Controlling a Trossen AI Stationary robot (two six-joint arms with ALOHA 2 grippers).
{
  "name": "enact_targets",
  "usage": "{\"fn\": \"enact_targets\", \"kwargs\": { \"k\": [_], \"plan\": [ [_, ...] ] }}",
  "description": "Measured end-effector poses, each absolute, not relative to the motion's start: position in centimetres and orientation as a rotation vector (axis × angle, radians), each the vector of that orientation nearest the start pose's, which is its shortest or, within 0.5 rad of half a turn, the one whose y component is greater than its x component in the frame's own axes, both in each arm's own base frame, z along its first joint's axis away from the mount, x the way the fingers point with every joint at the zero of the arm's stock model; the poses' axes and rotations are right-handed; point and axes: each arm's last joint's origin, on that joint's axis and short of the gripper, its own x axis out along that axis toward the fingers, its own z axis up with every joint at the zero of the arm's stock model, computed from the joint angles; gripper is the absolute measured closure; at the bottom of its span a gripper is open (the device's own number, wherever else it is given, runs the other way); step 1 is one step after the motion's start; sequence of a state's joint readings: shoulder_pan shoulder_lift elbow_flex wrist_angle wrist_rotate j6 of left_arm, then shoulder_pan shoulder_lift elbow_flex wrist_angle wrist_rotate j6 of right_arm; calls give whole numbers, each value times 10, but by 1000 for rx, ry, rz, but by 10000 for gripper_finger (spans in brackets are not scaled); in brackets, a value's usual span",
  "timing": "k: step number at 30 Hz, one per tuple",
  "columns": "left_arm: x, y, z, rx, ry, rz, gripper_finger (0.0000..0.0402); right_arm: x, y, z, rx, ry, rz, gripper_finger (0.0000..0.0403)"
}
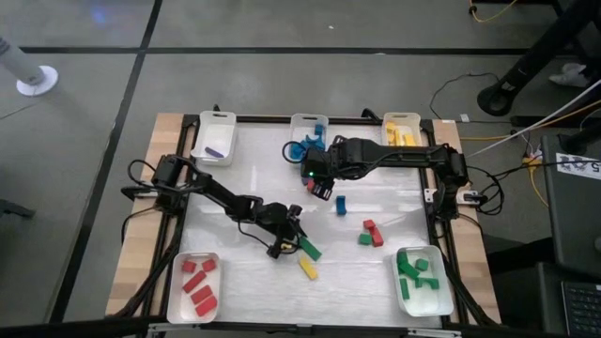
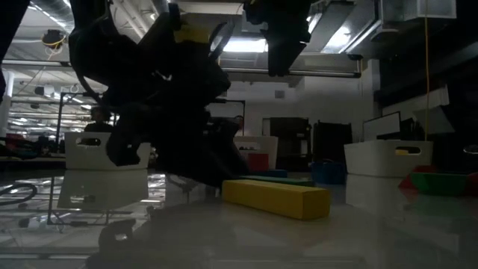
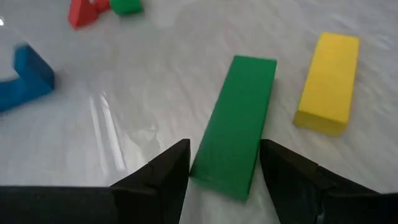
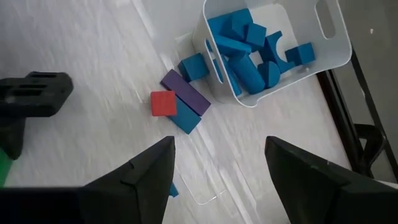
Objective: Sort blocks
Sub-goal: Put the green block into the bottom right white bin
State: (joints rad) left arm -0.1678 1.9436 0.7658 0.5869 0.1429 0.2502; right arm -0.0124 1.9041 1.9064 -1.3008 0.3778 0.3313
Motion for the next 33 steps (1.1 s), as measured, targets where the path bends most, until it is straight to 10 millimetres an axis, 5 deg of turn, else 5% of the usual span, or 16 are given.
{"fn": "enact_targets", "kwargs": {
  "k": [11, 19, 25, 33],
  "plan": [
    [340, -63, 85, 222, 566, -400, 221, 378, -1, 322, -37, 1200, -487, 155],
    [340, -63, 85, 205, 569, -397, 283, 367, 30, 323, -111, 1262, -461, 155],
    [340, -63, 85, 162, 574, -381, 283, 333, 44, 344, -105, 1280, -580, 155],
    [340, -63, 90, 133, 564, -371, 282, 267, 69, 375, -78, 1047, -641, 155]
  ]
}}
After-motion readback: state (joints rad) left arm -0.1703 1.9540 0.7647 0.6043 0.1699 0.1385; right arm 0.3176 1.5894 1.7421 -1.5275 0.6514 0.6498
